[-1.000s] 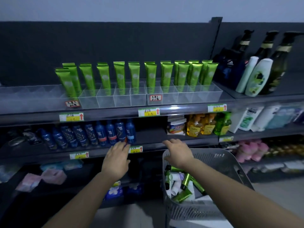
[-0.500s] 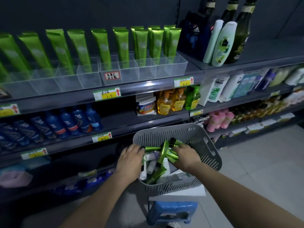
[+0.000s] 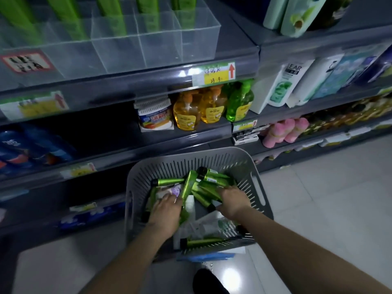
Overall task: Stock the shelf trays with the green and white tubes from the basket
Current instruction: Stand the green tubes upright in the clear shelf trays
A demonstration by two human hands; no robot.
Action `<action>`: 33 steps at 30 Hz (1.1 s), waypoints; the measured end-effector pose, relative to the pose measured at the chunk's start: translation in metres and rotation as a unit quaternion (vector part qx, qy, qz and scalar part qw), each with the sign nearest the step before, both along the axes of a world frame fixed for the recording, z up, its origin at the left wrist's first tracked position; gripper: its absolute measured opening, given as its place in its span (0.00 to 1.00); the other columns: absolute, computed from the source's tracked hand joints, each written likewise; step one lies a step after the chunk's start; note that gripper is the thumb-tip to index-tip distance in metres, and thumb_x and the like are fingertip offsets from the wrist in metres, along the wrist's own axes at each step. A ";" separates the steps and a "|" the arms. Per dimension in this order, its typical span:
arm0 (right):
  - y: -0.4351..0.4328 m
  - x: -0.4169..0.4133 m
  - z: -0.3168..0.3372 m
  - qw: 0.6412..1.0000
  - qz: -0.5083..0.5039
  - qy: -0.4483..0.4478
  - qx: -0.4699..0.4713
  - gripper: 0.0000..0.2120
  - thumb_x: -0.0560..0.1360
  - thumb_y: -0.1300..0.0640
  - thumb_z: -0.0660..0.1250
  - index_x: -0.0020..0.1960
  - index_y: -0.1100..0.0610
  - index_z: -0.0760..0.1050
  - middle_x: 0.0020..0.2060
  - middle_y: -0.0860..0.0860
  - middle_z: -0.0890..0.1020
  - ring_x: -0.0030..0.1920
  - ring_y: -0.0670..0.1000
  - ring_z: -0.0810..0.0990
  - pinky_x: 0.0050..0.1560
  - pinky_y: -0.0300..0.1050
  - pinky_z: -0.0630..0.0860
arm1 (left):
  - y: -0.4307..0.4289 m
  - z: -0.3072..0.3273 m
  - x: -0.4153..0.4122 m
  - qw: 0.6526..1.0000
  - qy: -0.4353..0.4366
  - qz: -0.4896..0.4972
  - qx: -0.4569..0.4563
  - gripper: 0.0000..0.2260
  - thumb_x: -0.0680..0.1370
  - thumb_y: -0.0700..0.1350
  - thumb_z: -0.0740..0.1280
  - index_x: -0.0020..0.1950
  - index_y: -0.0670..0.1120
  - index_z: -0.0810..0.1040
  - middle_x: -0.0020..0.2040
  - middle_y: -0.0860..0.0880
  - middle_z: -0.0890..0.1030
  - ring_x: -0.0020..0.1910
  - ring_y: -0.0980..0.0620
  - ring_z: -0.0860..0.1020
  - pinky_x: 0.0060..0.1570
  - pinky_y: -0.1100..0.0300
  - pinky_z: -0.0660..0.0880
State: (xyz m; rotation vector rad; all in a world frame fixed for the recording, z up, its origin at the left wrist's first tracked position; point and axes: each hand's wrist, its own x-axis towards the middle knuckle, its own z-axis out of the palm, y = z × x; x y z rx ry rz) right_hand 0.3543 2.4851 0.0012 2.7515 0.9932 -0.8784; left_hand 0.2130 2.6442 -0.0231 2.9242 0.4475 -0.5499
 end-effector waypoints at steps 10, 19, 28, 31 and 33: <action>0.007 0.037 -0.080 0.998 -0.046 0.051 0.006 0.22 0.75 0.51 0.67 0.67 0.54 0.68 0.60 0.56 0.77 0.60 0.57 0.76 0.54 0.49 0.75 | -0.002 -0.071 0.055 0.977 -0.010 0.126 -0.170 0.33 0.73 0.40 0.61 0.75 0.56 0.53 0.64 0.47 0.72 0.57 0.45 0.74 0.48 0.53 0.75; 0.017 0.043 -0.109 0.998 -0.049 0.023 0.021 0.25 0.76 0.49 0.67 0.69 0.57 0.66 0.66 0.57 0.70 0.66 0.58 0.69 0.58 0.50 0.72 | 0.004 -0.088 0.095 0.926 -0.047 0.304 -0.220 0.09 0.80 0.47 0.59 0.55 0.45 0.74 0.54 0.45 0.78 0.49 0.47 0.76 0.44 0.58 0.72; 0.032 0.037 -0.076 0.932 -0.237 0.235 0.141 0.16 0.73 0.54 0.67 0.59 0.57 0.78 0.49 0.55 0.81 0.52 0.56 0.80 0.48 0.43 0.74 | 0.019 -0.050 0.072 0.866 -0.022 0.372 -0.332 0.09 0.77 0.43 0.64 0.57 0.48 0.72 0.52 0.50 0.77 0.48 0.51 0.75 0.47 0.58 0.75; 0.045 0.026 -0.052 0.870 -0.313 0.312 0.220 0.06 0.74 0.57 0.68 0.50 0.53 0.79 0.41 0.52 0.80 0.41 0.53 0.78 0.42 0.44 0.75 | 0.026 -0.030 0.060 0.836 -0.055 0.399 -0.373 0.12 0.76 0.39 0.65 0.57 0.50 0.71 0.56 0.47 0.78 0.48 0.51 0.76 0.45 0.59 0.73; 0.053 0.017 -0.033 0.840 -0.329 0.346 0.257 0.07 0.74 0.61 0.67 0.44 0.49 0.76 0.37 0.49 0.80 0.36 0.48 0.77 0.36 0.41 0.74 | 0.030 -0.012 0.052 0.815 -0.076 0.404 -0.408 0.17 0.76 0.39 0.66 0.63 0.51 0.70 0.59 0.48 0.75 0.54 0.49 0.75 0.53 0.56 0.74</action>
